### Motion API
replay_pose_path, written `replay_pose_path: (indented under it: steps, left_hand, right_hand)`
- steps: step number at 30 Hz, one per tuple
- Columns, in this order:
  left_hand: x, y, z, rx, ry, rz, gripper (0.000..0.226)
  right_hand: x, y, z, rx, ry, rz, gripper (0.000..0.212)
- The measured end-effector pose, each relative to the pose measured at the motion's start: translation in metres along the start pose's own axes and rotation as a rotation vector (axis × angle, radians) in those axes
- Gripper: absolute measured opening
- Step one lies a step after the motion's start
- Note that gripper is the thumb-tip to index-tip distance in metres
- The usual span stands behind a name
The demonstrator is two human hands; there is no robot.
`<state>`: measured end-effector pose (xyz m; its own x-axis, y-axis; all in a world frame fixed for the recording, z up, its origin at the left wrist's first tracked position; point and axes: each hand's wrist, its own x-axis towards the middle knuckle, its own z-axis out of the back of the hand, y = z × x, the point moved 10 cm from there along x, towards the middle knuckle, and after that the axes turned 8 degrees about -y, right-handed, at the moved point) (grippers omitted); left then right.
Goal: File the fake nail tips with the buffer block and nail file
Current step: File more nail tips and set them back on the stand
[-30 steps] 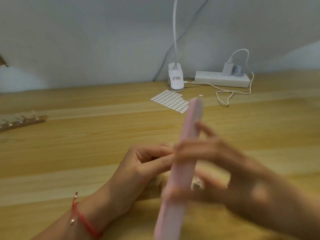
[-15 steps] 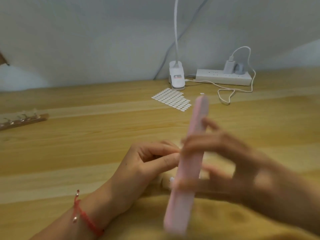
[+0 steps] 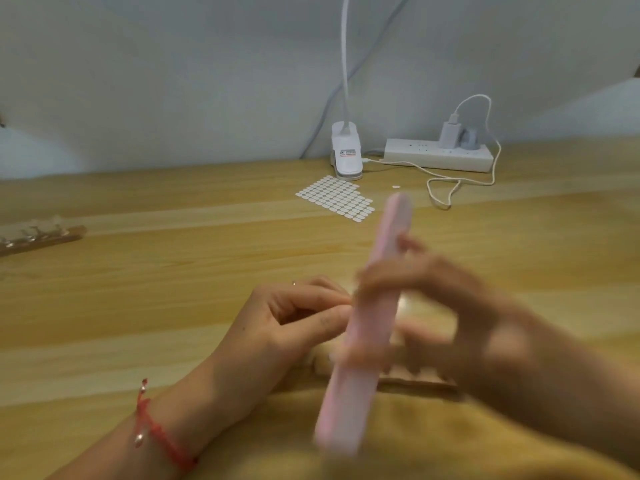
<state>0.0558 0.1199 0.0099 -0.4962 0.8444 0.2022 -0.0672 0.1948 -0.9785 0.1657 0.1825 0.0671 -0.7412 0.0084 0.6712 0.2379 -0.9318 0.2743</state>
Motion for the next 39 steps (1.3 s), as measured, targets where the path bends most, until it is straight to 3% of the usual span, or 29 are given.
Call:
replay_pose_path:
  steps: [4,7,11,15,18,20,23,25,27,31,33,35,36,39]
  left_hand:
    - [0.001,-0.005,0.001,0.028,-0.009,-0.033,0.025]
    - [0.002,0.001,0.006,0.013,-0.047,0.001,0.02]
    - [0.001,0.005,0.01,-0.05,-0.071,0.045,0.013]
    - [0.001,0.0,0.006,0.004,-0.052,0.003,0.017]
    - [0.001,-0.002,0.004,0.006,-0.043,0.008,0.013]
    - [0.001,-0.002,0.003,0.045,-0.049,0.007,0.011]
    - [0.002,0.002,0.008,0.006,-0.103,0.038,0.013]
    - [0.001,0.003,0.01,0.001,-0.117,0.044,0.019]
    - [0.0,-0.001,0.003,0.056,-0.061,0.004,0.012]
    - [-0.001,-0.004,0.001,0.139,-0.059,-0.036,0.017]
    - [0.0,-0.005,0.003,0.127,-0.07,-0.032,0.018]
    - [0.002,-0.002,0.005,0.109,-0.085,-0.009,0.016]
    - [0.002,0.002,0.008,0.077,-0.1,0.016,0.012]
    - [0.001,0.004,0.013,0.019,-0.138,0.04,0.012]
  right_hand:
    - [0.015,-0.029,0.032,-0.244,-0.115,-0.113,0.04]
    - [-0.001,0.008,-0.006,0.081,0.054,-0.048,0.049]
    - [-0.022,0.061,-0.04,0.153,0.131,0.173,0.034]
    - [0.006,-0.005,0.004,-0.071,-0.027,0.019,0.052]
    - [0.014,-0.041,0.037,-0.28,-0.167,-0.131,0.047]
    - [0.008,-0.021,0.021,-0.169,-0.089,-0.075,0.044]
    - [-0.016,0.037,-0.043,0.025,0.164,0.093,0.03]
    - [-0.021,0.045,-0.054,0.145,0.239,0.094,0.037]
    - [-0.008,0.034,-0.031,0.053,0.14,0.1,0.034]
    - [0.015,-0.031,0.039,-0.251,-0.134,-0.083,0.038]
    - [0.014,-0.039,0.04,-0.305,-0.133,-0.1,0.046]
    - [0.008,-0.029,0.019,-0.153,-0.027,-0.106,0.057]
    - [0.005,-0.016,0.007,-0.1,0.018,-0.073,0.058]
    - [-0.003,0.025,-0.009,-0.094,0.038,0.166,0.035]
